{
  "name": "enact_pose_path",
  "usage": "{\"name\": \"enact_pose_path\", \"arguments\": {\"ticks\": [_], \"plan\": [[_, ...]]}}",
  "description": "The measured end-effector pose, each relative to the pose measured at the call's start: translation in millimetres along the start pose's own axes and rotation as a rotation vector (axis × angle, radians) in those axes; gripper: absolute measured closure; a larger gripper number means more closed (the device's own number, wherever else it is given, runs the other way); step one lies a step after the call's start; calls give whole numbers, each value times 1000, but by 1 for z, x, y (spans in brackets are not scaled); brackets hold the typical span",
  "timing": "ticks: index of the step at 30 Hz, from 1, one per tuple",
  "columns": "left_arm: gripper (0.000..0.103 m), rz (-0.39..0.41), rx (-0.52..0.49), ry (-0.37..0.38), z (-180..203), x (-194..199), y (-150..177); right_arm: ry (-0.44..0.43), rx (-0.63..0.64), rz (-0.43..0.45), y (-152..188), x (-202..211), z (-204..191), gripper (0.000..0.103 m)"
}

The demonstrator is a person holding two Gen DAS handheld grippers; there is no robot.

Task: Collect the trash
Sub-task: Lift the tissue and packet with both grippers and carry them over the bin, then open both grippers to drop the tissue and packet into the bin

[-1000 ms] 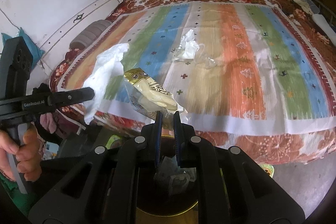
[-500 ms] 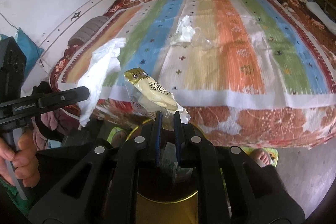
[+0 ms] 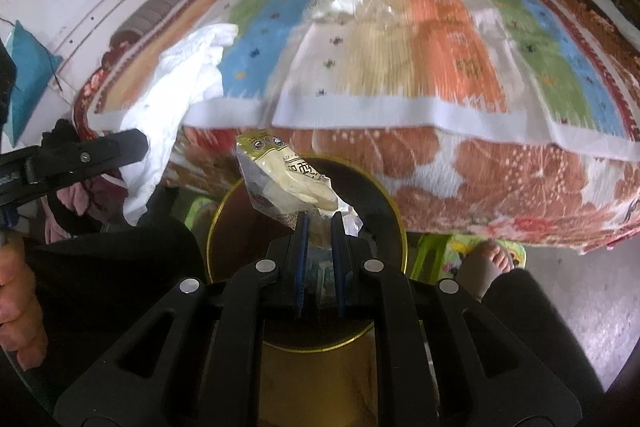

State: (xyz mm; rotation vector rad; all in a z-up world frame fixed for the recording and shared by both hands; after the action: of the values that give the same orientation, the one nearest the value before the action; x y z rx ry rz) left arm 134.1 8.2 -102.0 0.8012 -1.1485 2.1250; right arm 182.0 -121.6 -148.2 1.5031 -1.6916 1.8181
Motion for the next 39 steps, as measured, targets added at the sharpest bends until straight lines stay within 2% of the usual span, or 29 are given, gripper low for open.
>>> {"name": "enact_pose_path", "arguments": {"ticks": [8,12,19,33,38,39], "plan": [[100,-80,-7,-74,-8,-20,22,9,-39,-71,17,-20,6,93],[100,-156,13,-99,-14,-36,37,6,-66,-104,22,-29,8,93],[100,-231,66,-124,-25,-52,51,9,-87,-159,33,-46,9,92],[100,-287,93,-170,-34,-74,57,30,-122,-219,39,-74,14,89],[100,-301,117,-176,-39,-81,56,19,-166,-239,40,-86,17,85],[97,-298,125,-171,-38,-81,55,13,-178,-239,40,-87,17,82]]}}
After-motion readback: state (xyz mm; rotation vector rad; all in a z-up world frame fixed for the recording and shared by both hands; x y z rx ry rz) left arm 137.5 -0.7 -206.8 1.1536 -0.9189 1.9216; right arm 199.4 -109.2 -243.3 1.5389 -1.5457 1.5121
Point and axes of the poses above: each gripper's, at about its wrist camera, not at the fingertips, and x roughly against the way its jaws point, z to its right, y to its underside, the point moved 8 cm from there along -x, roughly the way its jaws point, and after that the axes turned 8 degrees about z, right-handed, at the moved point
